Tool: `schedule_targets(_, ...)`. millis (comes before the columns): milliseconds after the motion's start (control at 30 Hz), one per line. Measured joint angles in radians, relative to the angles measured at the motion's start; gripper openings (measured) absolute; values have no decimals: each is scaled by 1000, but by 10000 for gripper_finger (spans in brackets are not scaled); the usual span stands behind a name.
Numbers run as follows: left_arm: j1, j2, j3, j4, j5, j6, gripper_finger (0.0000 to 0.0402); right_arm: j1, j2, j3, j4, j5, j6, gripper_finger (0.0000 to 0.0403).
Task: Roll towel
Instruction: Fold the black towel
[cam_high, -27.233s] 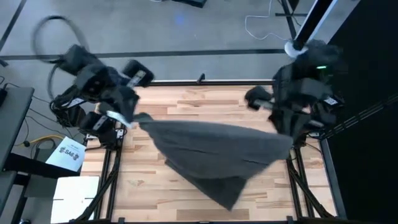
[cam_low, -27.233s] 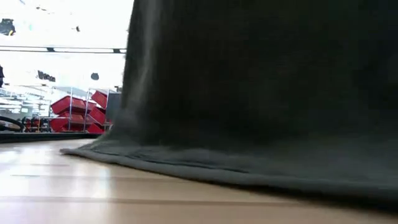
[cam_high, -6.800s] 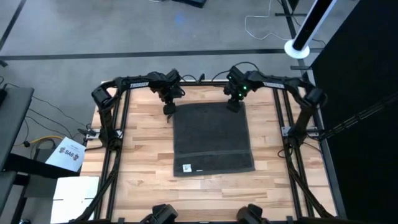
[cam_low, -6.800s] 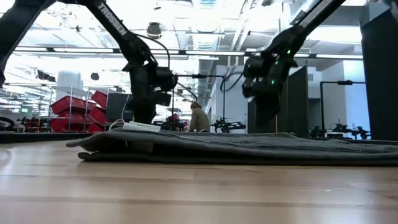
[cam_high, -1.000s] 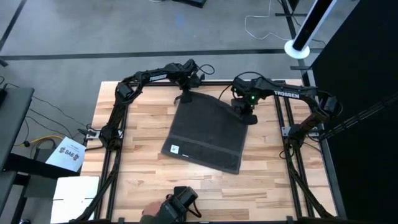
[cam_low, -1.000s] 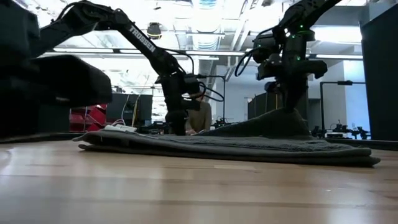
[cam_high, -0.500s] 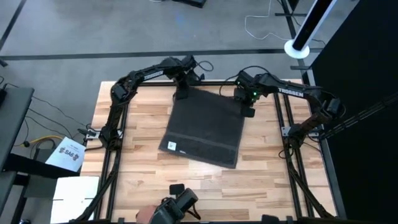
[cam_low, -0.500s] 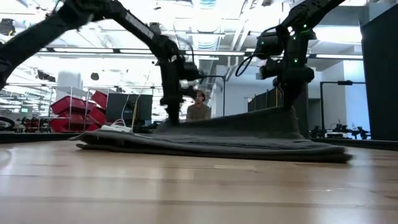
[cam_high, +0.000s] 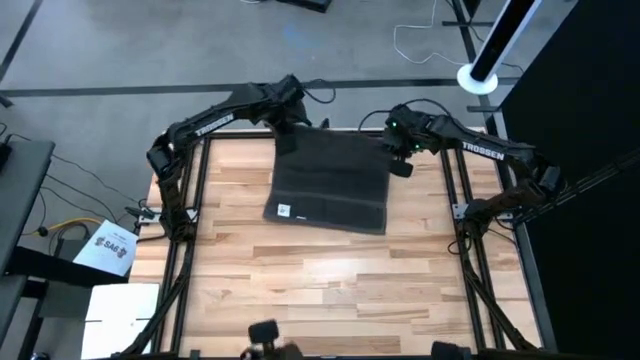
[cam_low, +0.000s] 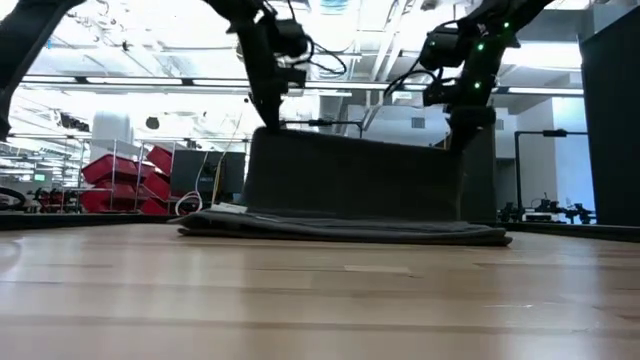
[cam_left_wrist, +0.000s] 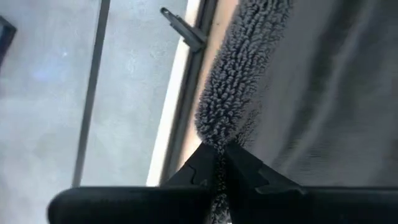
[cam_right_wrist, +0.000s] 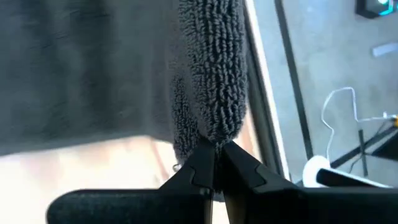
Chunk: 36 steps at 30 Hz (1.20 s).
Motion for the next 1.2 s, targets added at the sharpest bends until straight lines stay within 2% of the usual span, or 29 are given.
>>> schedule_targets(100, -54, -36, -76, -41, 17, -54, 6, 44, -13, 0, -43, -60, 35, 4)
schedule_targets(233, -136, -86, -271, -50, 17, -82, 6, 120, -14, -52, -40, -138, 57, 4)
schedule_targets(367, -206, -170, -499, 125, 16, -164, 6, 197, -13, -150, -2, -170, 115, 4)
schedule_targets(433, -239, -205, -572, 202, 6, -215, 6, 241, -12, -176, 10, -172, 151, 4)
schedule_targets(700, -378, -321, -598, 170, -18, -336, 6, 398, -39, -138, -2, -179, 285, 4)
schedule_targets(867, -451, -339, -670, 195, -13, -362, 5, 477, -35, -193, 26, -193, 332, 4)
schedule_targets(1033, -494, -336, -786, 261, -21, -396, 5, 495, -26, -259, 112, -174, 365, 4)
schedule_targets(1200, -478, -356, -726, 216, -141, -371, 5, 453, -80, -215, 105, -108, 365, 4)
